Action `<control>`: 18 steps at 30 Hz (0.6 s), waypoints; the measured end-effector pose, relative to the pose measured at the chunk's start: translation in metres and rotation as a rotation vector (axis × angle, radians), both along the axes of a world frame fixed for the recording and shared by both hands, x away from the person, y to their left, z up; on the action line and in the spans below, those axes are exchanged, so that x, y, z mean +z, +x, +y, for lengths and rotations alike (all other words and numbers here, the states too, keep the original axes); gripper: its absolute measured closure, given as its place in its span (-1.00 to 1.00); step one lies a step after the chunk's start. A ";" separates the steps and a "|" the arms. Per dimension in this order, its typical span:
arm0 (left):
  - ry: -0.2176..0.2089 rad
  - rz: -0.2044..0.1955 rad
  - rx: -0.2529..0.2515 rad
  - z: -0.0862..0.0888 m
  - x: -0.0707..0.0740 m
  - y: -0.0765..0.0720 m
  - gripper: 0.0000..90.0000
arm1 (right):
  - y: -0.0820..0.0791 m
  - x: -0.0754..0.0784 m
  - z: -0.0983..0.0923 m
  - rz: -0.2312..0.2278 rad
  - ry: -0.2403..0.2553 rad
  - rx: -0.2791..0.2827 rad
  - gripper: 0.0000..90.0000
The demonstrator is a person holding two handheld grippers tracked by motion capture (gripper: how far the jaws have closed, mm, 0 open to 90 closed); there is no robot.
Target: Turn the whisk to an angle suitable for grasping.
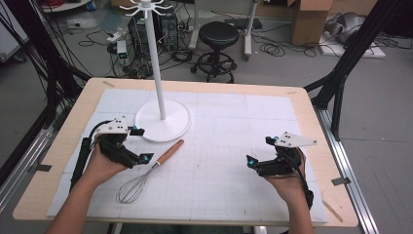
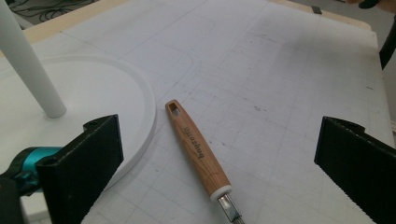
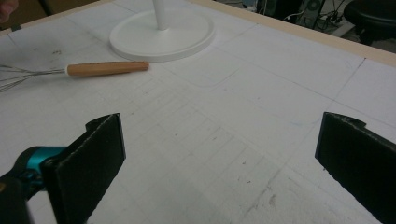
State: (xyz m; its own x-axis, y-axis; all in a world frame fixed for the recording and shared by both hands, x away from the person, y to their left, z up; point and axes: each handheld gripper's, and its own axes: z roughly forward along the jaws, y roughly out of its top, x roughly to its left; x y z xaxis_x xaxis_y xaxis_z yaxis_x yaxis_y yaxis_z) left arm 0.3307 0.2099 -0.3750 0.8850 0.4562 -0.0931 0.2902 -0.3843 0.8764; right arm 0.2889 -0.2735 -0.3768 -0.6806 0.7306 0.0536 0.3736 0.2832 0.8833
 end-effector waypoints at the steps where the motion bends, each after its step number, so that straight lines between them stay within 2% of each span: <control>1: 0.013 0.000 -0.006 -0.005 0.003 0.002 -0.96 | 0.000 0.000 0.000 0.002 0.000 -0.001 -0.99; 7: 0.053 0.028 -0.014 -0.018 0.002 0.008 -0.96 | 0.001 0.000 0.000 -0.001 0.000 0.003 -0.99; 11: 0.122 0.088 -0.003 -0.030 -0.004 0.018 -0.96 | 0.004 0.003 0.003 -0.012 0.008 0.001 -0.99; 17: 0.171 0.130 0.000 -0.041 -0.006 0.023 -0.96 | 0.005 0.004 0.006 -0.011 -0.009 0.011 -0.99; 18: 0.212 0.148 -0.001 -0.045 -0.008 0.024 -0.96 | 0.004 0.003 0.007 -0.007 -0.018 0.011 -0.99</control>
State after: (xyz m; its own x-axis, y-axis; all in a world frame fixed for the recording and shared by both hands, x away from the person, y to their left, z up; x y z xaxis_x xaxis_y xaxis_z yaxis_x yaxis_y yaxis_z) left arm 0.3549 0.1649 -0.3828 0.8694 0.4782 -0.1241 0.4088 -0.5554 0.7241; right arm 0.2933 -0.2667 -0.3735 -0.6889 0.7240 0.0359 0.3640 0.3027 0.8809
